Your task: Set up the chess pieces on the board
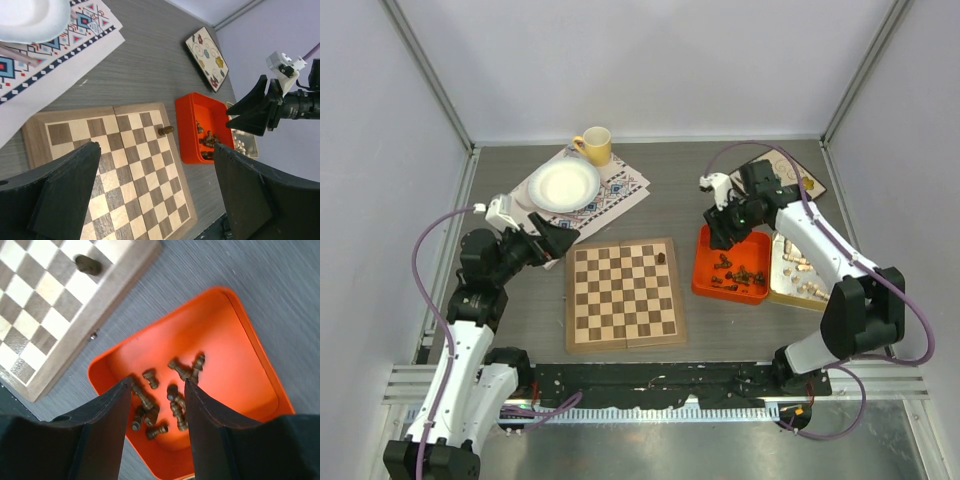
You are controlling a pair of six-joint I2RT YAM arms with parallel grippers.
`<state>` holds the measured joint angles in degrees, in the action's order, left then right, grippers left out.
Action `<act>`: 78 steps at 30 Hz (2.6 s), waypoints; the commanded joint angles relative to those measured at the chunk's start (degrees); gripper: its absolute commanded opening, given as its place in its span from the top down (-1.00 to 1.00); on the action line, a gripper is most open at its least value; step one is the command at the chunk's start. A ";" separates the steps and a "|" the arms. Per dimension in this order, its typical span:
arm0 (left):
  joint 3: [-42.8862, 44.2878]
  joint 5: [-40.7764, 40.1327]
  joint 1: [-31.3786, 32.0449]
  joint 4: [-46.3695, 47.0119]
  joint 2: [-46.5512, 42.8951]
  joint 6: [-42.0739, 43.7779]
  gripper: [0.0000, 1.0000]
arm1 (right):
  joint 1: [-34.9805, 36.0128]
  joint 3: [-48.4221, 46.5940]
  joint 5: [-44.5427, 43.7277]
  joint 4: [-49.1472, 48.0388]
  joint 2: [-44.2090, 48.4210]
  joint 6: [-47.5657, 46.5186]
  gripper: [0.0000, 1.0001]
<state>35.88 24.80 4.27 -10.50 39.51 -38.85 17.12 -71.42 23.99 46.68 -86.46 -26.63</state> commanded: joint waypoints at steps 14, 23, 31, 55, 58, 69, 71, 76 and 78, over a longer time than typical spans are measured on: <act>-7.05 7.81 0.38 17.18 1.10 -12.92 -0.99 | -9.57 10.69 -2.37 -13.62 0.33 6.24 0.08; -8.02 7.11 0.30 16.21 0.57 -12.39 -0.99 | -9.39 13.05 -2.63 -15.91 -4.25 6.33 0.21; -8.10 7.20 0.30 16.65 1.63 -12.39 -0.99 | -8.95 14.29 -3.94 -16.52 -5.48 5.36 0.24; -8.46 6.84 0.30 15.95 0.75 -12.48 -0.99 | -7.28 14.82 -11.77 -18.02 -8.38 4.31 0.28; -8.37 6.84 0.30 15.86 0.83 -12.39 -0.99 | -7.20 14.82 -11.95 -18.11 -8.12 4.31 0.29; -8.19 6.67 0.30 15.34 0.57 -12.13 -0.99 | -6.67 15.17 -10.89 -16.88 -8.81 2.38 0.26; -8.19 6.84 0.30 14.99 0.22 -12.21 -0.99 | -6.05 15.43 -12.38 -16.62 -9.61 1.67 0.22; -8.46 6.67 0.30 14.28 -0.57 -11.95 -0.99 | -3.86 15.69 -13.88 -16.35 -10.14 0.27 0.14; -8.63 6.58 0.30 13.93 -0.83 -11.86 -0.99 | -3.68 15.78 -14.32 -16.35 -10.22 0.09 0.10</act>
<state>27.57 31.14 4.45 2.90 39.83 -50.98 12.56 -56.27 11.44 29.98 -96.01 -24.91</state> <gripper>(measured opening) 0.994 0.434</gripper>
